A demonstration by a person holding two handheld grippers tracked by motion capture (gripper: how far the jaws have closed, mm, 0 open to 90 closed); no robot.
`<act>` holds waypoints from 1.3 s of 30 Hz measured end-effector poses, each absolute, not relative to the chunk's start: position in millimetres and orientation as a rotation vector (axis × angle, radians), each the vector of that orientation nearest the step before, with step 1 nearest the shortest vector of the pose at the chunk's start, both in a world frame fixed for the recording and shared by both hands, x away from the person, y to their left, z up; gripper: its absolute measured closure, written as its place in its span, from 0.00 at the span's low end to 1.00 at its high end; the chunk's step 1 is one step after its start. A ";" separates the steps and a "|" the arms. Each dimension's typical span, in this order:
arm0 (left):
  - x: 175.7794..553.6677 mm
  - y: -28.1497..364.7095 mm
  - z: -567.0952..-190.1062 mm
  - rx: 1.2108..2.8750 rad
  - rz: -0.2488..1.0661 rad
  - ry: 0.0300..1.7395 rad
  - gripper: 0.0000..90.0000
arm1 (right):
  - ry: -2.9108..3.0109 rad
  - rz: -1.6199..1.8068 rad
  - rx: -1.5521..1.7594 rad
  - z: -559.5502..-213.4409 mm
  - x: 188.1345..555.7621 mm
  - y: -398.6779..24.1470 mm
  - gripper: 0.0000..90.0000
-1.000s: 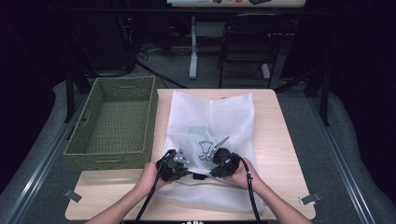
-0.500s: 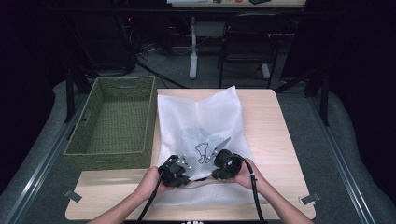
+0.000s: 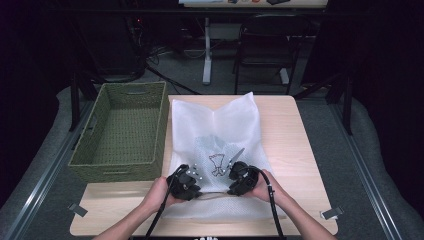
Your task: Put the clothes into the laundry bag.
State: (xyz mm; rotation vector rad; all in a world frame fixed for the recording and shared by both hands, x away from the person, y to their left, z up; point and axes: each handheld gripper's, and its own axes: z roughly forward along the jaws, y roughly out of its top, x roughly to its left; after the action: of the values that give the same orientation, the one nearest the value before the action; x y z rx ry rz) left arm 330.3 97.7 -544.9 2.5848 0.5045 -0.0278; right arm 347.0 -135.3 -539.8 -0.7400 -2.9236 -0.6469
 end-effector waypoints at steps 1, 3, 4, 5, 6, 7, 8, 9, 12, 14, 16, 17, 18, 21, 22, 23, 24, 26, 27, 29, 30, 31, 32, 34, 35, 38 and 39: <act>328.4 101.2 -540.8 2.575 -0.029 0.511 0.78 | -2.919 -0.665 -0.732 -535.8 346.7 -137.2 0.76; 325.4 107.0 -534.1 2.549 -0.049 0.515 0.73 | -2.927 -0.696 -0.714 -525.9 345.0 -139.5 0.71; 323.9 109.3 -531.6 2.546 -0.047 0.524 0.70 | -2.926 -0.719 -0.704 -521.1 344.5 -140.5 0.67; 321.9 113.0 -528.9 2.533 -0.044 0.538 0.66 | -2.927 -0.736 -0.701 -517.4 344.1 -141.2 0.65; 319.2 118.5 -526.2 2.510 -0.048 0.567 0.61 | -2.935 -0.758 -0.698 -513.1 343.2 -141.6 0.60; 317.5 122.1 -524.8 2.500 -0.043 0.587 0.56 | -2.933 -0.788 -0.697 -508.2 342.0 -142.4 0.54; 313.7 128.0 -523.2 2.484 -0.029 0.631 0.51 | -2.924 -0.803 -0.702 -505.7 341.0 -142.7 0.52; 311.7 133.9 -522.1 2.481 -0.018 0.654 0.47 | -2.944 -0.829 -0.700 -501.9 339.3 -142.1 0.49; 306.3 151.6 -521.1 2.445 -0.006 0.770 0.38 | -2.964 -0.871 -0.693 -496.9 336.4 -138.9 0.40; 302.9 162.9 -522.0 2.425 0.003 0.838 0.33 | -2.978 -0.892 -0.692 -494.9 333.7 -135.1 0.35; 299.5 171.5 -522.8 2.425 0.021 0.892 0.27 | -3.002 -0.923 -0.675 -493.0 331.1 -131.9 0.35; 297.2 176.6 -523.7 2.424 0.027 0.924 0.25 | -2.996 -0.934 -0.675 -492.5 330.1 -130.9 0.35; 294.5 180.0 -524.2 2.422 0.039 0.958 0.24 | -3.001 -0.943 -0.665 -491.6 328.7 -129.0 0.35; 288.8 187.5 -526.8 2.419 0.042 1.022 0.22 | -2.998 -0.971 -0.652 -490.1 326.6 -125.1 0.34; 287.2 190.0 -529.1 2.426 0.028 1.041 0.21 | -2.998 -0.986 -0.650 -489.8 326.0 -123.5 0.34; 285.9 191.3 -531.4 2.429 0.022 1.061 0.21 | -2.993 -0.990 -0.653 -489.4 325.5 -121.2 0.34; 284.9 191.6 -533.1 2.434 0.014 1.072 0.21 | -2.999 -0.996 -0.635 -489.8 325.9 -119.3 0.33; 283.5 191.4 -537.5 2.453 -0.009 1.087 0.22 | -2.996 -1.004 -0.639 -490.8 325.5 -115.2 0.33; 283.1 189.8 -540.2 2.467 -0.017 1.089 0.23 | -2.998 -1.005 -0.634 -491.5 325.5 -112.5 0.34; 282.5 187.4 -543.5 2.484 -0.017 1.086 0.25 | -3.001 -1.014 -0.628 -492.8 325.3 -106.5 0.34; 282.2 186.7 -544.3 2.492 -0.018 1.084 0.26 | -3.002 -1.016 -0.616 -493.3 325.6 -104.2 0.35; 281.7 185.7 -545.5 2.498 -0.012 1.079 0.27 | -3.004 -1.024 -0.609 -493.8 326.0 -102.3 0.35; 281.1 184.7 -546.6 2.497 -0.016 1.081 0.29 | -3.004 -1.023 -0.606 -494.3 326.0 -99.8 0.36; 280.4 182.9 -547.0 2.506 0.001 1.074 0.33 | -3.004 -1.034 -0.599 -494.9 325.2 -95.0 0.37; 280.2 181.9 -547.9 2.502 0.002 1.070 0.34 | -3.002 -1.031 -0.591 -495.6 324.9 -92.2 0.37; 280.8 180.5 -549.6 2.513 0.014 1.067 0.39 | -3.008 -1.028 -0.564 -498.3 323.6 -83.6 0.38; 281.3 180.2 -550.2 2.511 0.017 1.071 0.43 | -3.009 -1.027 -0.556 -499.6 323.2 -80.4 0.38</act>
State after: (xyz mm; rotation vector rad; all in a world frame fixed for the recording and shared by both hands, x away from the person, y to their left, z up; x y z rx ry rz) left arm 281.3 180.2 -550.2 2.5108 1.0711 0.0167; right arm 323.2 -80.4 -499.6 -0.5559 -3.0092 -1.0272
